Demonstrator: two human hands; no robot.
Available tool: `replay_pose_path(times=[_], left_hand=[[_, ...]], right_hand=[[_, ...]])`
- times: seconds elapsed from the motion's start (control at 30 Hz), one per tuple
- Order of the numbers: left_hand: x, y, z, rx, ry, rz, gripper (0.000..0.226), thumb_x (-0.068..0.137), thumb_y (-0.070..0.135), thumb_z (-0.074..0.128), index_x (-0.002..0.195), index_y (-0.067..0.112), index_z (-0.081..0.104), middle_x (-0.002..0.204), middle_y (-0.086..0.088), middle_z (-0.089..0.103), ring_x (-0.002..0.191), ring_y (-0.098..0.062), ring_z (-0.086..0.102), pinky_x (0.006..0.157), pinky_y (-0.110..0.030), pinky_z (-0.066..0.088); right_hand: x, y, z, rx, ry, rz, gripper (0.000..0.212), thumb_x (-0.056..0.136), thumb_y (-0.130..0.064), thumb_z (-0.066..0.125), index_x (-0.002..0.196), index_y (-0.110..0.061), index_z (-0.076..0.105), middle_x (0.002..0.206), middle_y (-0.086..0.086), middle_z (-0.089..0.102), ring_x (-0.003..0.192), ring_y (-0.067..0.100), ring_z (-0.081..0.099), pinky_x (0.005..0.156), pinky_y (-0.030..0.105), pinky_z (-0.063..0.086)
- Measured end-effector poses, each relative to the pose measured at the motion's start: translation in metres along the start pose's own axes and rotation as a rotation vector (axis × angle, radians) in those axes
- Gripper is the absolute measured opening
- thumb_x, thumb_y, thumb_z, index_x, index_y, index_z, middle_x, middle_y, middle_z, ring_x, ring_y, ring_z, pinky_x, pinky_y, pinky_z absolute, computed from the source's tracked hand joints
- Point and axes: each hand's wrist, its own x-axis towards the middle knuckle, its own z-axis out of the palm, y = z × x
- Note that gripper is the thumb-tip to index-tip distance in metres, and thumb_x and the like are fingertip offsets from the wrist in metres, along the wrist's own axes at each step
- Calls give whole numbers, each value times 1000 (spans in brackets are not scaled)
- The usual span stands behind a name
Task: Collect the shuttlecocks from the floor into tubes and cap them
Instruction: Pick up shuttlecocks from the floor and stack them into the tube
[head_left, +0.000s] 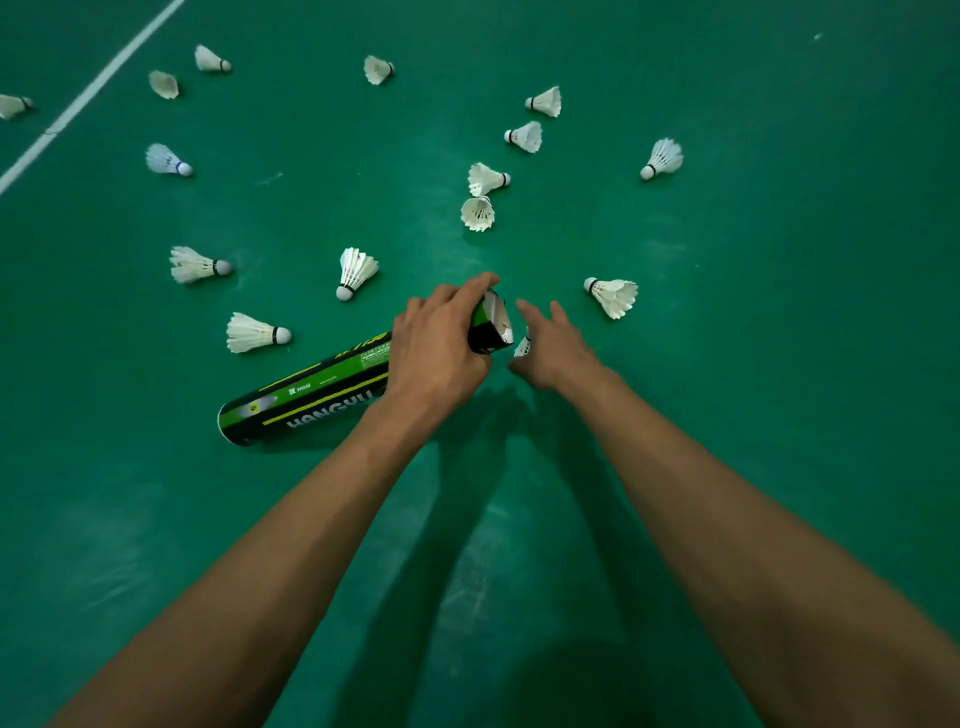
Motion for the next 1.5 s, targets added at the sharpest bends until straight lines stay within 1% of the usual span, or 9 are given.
replay_pose_path(times=[0.3,0.47,0.63,0.77,0.9,1.0,1.13,1.4,1.5], left_hand=[[3,-27,-13,-96,33,-8,85,73,21,76,150,38,46,132,0,61,112,-35,53,96,-42,40],[9,-30,-20,-126,57,-24,86,71,21,78,150,36,47,132,-2,62,114,-36,54,97,-46,43],[11,-30,-21,-139,84,-21,82,72,21,79,148,36,50,128,-3,63,111,-36,54,96,-44,43],[12,-31,-27,-162,107,-9,80,74,21,77,147,37,50,127,-3,63,109,-36,54,94,-43,41],[16,-30,-39,-195,122,5,80,72,24,77,147,37,49,126,-4,64,108,-38,56,95,-47,46],[18,-25,-48,-271,136,29,86,69,32,75,151,36,48,125,-6,65,106,-38,59,96,-48,48],[19,-16,-55,-327,132,60,95,66,31,75,155,36,43,124,-7,66,108,-37,60,97,-48,48],[20,12,-58,-440,163,90,92,71,30,78,155,41,41,129,0,65,113,-34,59,97,-47,48],[20,26,-58,-481,173,127,90,70,32,77,153,40,44,124,-1,66,109,-34,61,95,-47,49]], right_hand=[[5,-8,48,-37,107,58,38,92,-6,57,129,-11,48,127,19,41,105,42,56,88,40,47],[-2,1,41,66,91,122,32,91,-20,66,116,-4,54,113,18,58,92,32,56,73,32,41],[-9,-6,-2,1121,158,311,24,81,-11,80,86,5,63,105,27,70,60,31,70,68,42,64],[-32,-28,-68,1554,130,189,21,87,3,70,102,13,59,102,28,67,63,28,70,57,27,58],[-64,-51,-107,1519,15,41,52,87,5,68,135,1,48,110,24,68,75,31,72,66,32,60],[-79,-59,-114,1035,-47,-140,81,84,10,67,147,-31,36,99,15,69,76,28,71,74,39,59],[-91,-69,-113,746,-47,-207,69,79,14,67,132,-27,53,101,19,66,72,31,69,71,41,57],[-101,-67,-133,1065,435,-116,60,79,-26,87,119,6,56,86,8,70,69,21,71,61,36,58],[-101,-76,-131,1041,580,-113,51,76,-37,88,100,-6,55,84,9,67,76,30,74,55,37,57]])
